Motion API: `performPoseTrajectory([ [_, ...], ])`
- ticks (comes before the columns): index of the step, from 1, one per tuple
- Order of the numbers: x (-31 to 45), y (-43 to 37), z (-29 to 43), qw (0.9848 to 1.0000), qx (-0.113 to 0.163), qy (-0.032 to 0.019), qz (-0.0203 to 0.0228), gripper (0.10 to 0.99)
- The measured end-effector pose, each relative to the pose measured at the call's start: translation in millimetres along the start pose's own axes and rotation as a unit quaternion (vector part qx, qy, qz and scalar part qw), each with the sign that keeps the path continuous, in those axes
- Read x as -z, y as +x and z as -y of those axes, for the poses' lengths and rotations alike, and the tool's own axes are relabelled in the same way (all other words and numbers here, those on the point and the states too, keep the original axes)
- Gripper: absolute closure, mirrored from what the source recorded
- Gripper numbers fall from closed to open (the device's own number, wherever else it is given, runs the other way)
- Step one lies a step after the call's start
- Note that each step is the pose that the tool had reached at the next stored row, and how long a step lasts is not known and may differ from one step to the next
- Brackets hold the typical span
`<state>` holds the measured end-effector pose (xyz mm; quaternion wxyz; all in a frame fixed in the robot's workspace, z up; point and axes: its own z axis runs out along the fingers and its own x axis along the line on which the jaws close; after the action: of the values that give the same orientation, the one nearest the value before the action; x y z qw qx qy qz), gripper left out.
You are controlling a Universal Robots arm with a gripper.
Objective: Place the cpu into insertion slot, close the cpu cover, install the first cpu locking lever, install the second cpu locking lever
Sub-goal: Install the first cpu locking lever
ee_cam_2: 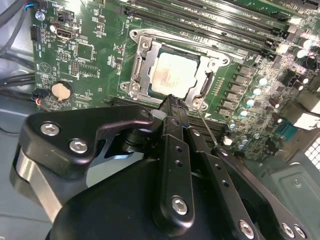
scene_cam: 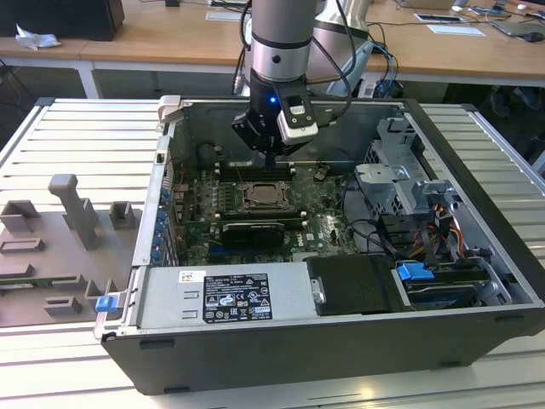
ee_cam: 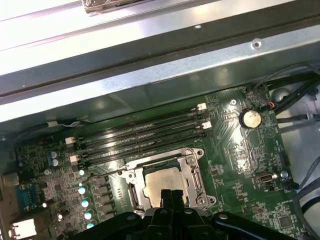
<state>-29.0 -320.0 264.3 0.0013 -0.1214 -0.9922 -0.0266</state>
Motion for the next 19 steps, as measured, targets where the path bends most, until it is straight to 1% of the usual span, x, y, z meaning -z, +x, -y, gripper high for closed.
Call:
performPoseTrajectory([
  [6,0.0,-0.1,0.1,0.9997,0.022,0.0002,-0.0012,0.980],
  [12,0.0,-0.1,0.2,0.9990,0.045,0.0004,-0.0023,0.980],
  [19,0.0,0.0,0.3,0.9968,0.080,0.0007,-0.0042,0.980],
])
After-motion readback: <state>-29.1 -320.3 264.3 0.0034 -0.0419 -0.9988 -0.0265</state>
